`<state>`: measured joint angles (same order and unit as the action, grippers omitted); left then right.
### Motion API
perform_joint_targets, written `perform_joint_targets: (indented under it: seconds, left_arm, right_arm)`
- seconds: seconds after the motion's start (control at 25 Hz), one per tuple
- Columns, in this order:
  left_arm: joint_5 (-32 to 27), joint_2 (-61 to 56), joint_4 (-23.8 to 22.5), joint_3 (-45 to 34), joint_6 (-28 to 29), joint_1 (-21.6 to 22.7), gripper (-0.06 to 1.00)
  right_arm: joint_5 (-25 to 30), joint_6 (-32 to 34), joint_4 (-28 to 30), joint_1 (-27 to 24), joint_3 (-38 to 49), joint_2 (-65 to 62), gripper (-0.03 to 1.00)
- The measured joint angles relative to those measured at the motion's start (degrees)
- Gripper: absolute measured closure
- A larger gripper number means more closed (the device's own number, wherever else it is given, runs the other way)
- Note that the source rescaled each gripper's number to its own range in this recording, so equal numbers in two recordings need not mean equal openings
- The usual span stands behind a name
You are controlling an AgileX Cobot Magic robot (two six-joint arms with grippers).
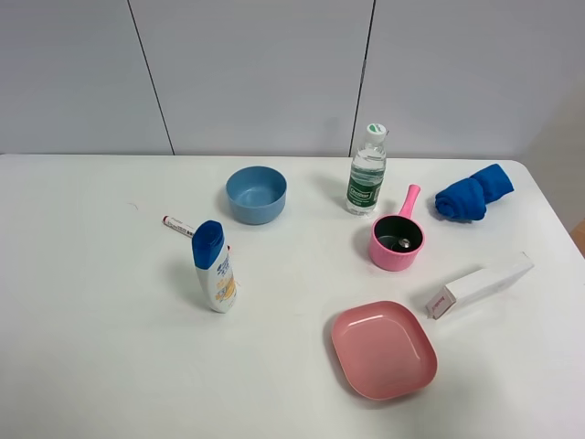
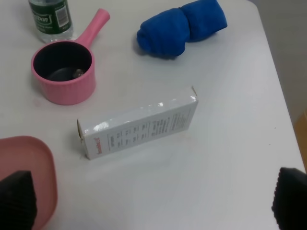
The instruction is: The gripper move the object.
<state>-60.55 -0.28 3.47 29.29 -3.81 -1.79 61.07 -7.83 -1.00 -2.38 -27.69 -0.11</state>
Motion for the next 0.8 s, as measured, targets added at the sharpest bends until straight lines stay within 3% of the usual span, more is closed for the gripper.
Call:
perform_joint_targets:
  seconds: [0.8]
  left_arm:
    - [0.0, 0.0, 0.0, 0.0, 0.0, 0.0, -0.06]
  right_arm:
    - [0.0, -0.07, 0.0, 0.0, 0.0, 0.0, -0.03]
